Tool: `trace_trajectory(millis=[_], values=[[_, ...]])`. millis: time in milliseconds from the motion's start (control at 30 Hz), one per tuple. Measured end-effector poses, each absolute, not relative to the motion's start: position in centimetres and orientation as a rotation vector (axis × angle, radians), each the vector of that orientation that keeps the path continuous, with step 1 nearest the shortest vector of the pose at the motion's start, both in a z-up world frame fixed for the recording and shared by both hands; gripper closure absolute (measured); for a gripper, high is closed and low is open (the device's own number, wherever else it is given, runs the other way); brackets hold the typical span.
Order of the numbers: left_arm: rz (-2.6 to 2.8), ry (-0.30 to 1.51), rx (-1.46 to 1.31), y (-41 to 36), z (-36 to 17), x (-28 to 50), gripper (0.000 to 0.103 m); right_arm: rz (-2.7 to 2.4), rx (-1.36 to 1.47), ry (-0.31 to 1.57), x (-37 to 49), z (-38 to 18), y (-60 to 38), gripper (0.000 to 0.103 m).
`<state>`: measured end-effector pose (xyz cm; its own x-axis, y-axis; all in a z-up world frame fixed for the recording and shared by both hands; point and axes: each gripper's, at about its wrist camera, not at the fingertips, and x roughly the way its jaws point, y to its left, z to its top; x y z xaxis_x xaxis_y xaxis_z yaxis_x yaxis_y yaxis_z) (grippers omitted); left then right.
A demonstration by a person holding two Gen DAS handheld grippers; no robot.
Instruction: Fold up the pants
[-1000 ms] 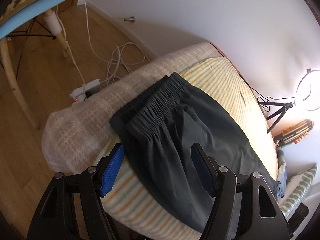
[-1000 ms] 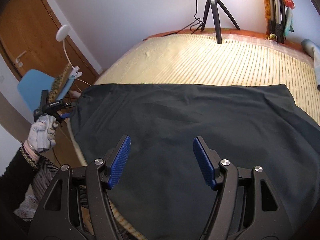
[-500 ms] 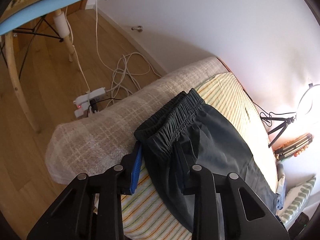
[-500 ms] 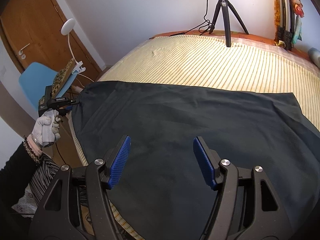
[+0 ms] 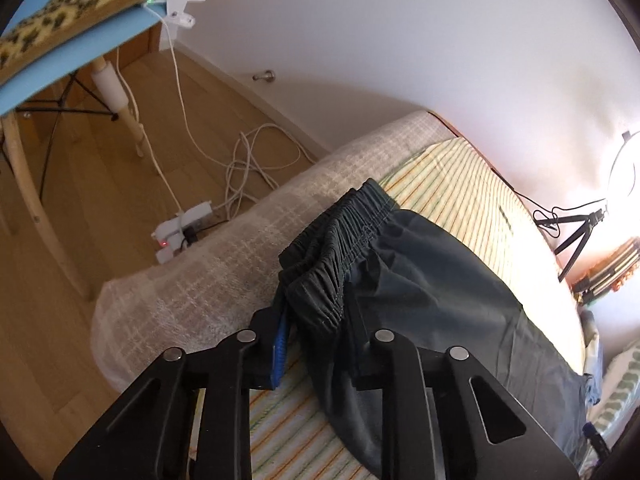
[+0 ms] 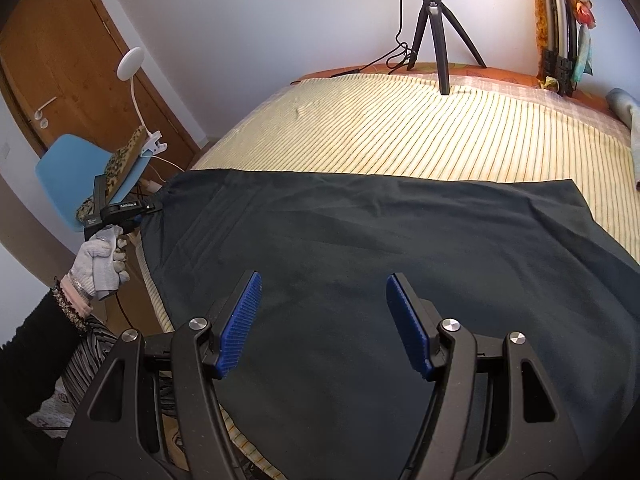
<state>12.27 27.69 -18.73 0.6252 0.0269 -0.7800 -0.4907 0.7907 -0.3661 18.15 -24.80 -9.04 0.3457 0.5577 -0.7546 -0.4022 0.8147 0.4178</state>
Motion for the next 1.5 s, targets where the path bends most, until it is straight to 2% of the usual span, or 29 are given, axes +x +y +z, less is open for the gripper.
trace_trajectory(millis=[200, 367, 567, 700, 800, 1067, 1267, 1500], values=[[0.343, 0.78, -0.282, 22.1, -15.7, 12.8, 0.085, 0.613, 0.178, 1.042, 18.1, -8.9, -25.3, 0.035], [0.194, 0.71, -0.035, 14.1, -13.5, 12.0, 0.085, 0.604, 0.184, 1.045, 18.1, -9.1, -25.4, 0.035], [-0.02, 0.746, 0.123, 5.7, -15.6, 10.8, 0.085, 0.581, 0.139, 1.043, 18.0, -9.6, -24.5, 0.035], [-0.094, 0.738, 0.272, 1.6, -16.8, 9.7, 0.085, 0.668, 0.309, 1.119, 19.0, -10.4, -23.5, 0.035], [-0.13, 0.716, 0.318, 0.4, -16.9, 9.1, 0.085, 0.745, 0.481, 1.189, 21.3, -11.4, -21.6, 0.035], [-0.177, 0.703, 0.395, -1.5, -18.1, 7.9, 0.085, 0.869, 0.558, 1.369, 26.5, -15.1, -12.1, 0.034], [-0.212, 0.717, 0.34, -0.6, -17.4, 7.2, 0.079, 0.915, 0.457, 1.435, 27.1, -15.7, -7.3, 0.034], [-0.264, 0.683, 0.32, -0.2, -16.2, 5.5, 0.072, 0.856, 0.256, 1.429, 27.2, -14.9, -4.3, 0.034]])
